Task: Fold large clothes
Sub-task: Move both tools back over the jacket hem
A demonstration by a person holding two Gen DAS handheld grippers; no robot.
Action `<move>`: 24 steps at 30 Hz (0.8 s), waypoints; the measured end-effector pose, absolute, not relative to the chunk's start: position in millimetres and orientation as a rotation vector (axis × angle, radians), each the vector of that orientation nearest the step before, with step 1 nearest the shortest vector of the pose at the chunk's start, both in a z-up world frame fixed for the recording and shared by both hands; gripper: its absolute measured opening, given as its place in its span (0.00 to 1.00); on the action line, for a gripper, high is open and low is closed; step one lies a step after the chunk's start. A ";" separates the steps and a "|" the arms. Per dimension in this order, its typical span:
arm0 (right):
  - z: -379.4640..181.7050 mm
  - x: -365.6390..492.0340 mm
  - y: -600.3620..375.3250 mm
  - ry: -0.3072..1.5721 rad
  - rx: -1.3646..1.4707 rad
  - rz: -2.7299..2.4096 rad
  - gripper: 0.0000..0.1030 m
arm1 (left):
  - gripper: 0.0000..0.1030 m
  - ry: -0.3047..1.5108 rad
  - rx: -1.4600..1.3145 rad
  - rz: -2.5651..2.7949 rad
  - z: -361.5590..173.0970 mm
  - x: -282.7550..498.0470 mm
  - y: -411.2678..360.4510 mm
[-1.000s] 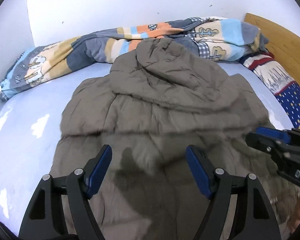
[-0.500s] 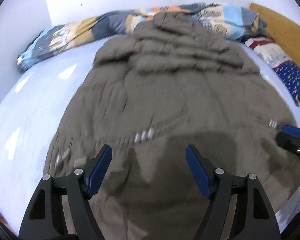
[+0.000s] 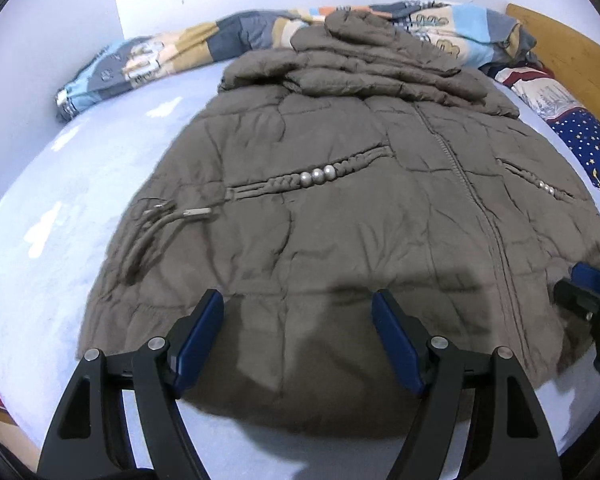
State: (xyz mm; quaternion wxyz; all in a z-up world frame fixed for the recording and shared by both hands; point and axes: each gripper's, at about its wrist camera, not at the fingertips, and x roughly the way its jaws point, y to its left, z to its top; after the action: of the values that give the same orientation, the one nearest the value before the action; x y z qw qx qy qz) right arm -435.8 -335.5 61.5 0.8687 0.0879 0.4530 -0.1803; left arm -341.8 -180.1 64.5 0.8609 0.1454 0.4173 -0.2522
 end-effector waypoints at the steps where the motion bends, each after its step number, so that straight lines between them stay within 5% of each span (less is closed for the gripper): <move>1: 62.0 -441.3 -332.2 0.930 0.165 -0.390 0.33 | 0.74 0.862 0.308 -0.525 64.9 -344.4 -176.9; 24: 33.6 -445.4 -318.3 0.964 0.003 -0.426 0.34 | 0.77 0.816 0.330 -0.537 40.6 -350.0 -169.4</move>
State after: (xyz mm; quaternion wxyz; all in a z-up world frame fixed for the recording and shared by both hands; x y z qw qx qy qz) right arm -445.4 -318.3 33.6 0.8644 0.0016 0.4599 -0.2032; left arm -350.0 -169.4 40.6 0.8700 0.1580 0.3900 -0.2568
